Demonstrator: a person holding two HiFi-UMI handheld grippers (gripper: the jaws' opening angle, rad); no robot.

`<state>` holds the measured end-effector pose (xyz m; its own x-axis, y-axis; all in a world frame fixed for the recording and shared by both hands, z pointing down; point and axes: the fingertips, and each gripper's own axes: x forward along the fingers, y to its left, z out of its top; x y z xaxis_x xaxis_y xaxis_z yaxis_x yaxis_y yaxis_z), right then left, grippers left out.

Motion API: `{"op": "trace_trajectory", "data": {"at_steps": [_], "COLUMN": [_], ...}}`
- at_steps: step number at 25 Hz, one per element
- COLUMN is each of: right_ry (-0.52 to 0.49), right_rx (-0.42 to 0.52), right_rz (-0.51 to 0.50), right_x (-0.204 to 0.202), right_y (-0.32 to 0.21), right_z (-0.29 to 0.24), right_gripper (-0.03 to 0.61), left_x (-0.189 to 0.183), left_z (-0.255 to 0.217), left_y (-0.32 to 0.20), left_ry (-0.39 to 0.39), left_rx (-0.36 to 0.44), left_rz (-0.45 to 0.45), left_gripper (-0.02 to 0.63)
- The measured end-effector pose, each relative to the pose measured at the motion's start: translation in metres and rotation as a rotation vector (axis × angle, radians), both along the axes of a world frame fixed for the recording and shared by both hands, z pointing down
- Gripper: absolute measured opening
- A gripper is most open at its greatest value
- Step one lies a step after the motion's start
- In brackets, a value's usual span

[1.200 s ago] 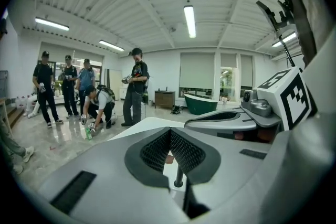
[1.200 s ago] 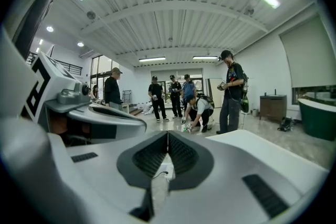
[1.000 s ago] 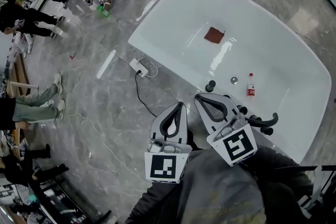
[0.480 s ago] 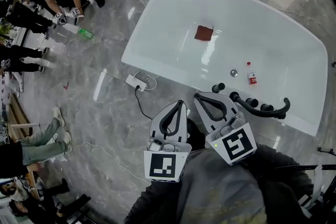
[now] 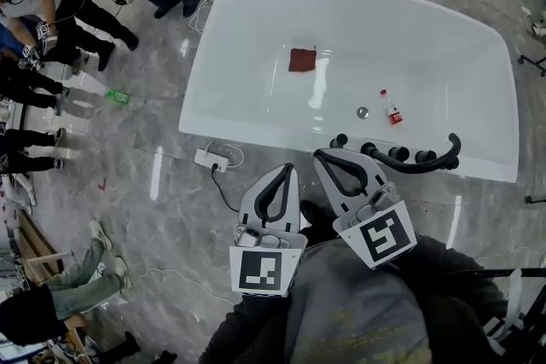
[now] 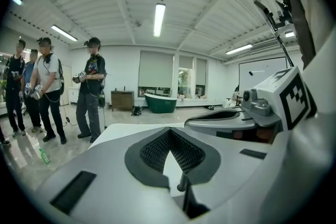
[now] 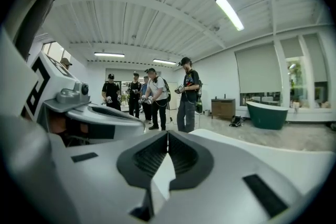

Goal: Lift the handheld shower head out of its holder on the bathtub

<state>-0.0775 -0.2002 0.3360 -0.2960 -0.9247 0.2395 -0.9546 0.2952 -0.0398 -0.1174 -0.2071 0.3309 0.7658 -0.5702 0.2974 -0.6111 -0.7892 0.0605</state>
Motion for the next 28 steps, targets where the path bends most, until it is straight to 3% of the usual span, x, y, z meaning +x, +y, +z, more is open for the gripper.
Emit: {"op": "trace_trajectory", "data": {"at_steps": [13, 18, 28], "right_ry": [0.026, 0.053, 0.068], "right_rx": [0.077, 0.078, 0.090], "right_rz": [0.090, 0.122, 0.156], "right_x": [0.038, 0.047, 0.068], "right_y": [0.013, 0.018, 0.009], "right_z": [0.017, 0.054, 0.149], "right_gripper": [0.011, 0.115, 0.189], "left_x": [0.018, 0.024, 0.030], "left_z": [0.030, 0.066, 0.162], "left_y": [0.021, 0.028, 0.025], "left_ry": [-0.028, -0.033, -0.062], "left_rx": [-0.008, -0.009, -0.015], "left_rz": [0.025, 0.050, 0.057], "left_gripper": [0.002, 0.002, 0.002]}}
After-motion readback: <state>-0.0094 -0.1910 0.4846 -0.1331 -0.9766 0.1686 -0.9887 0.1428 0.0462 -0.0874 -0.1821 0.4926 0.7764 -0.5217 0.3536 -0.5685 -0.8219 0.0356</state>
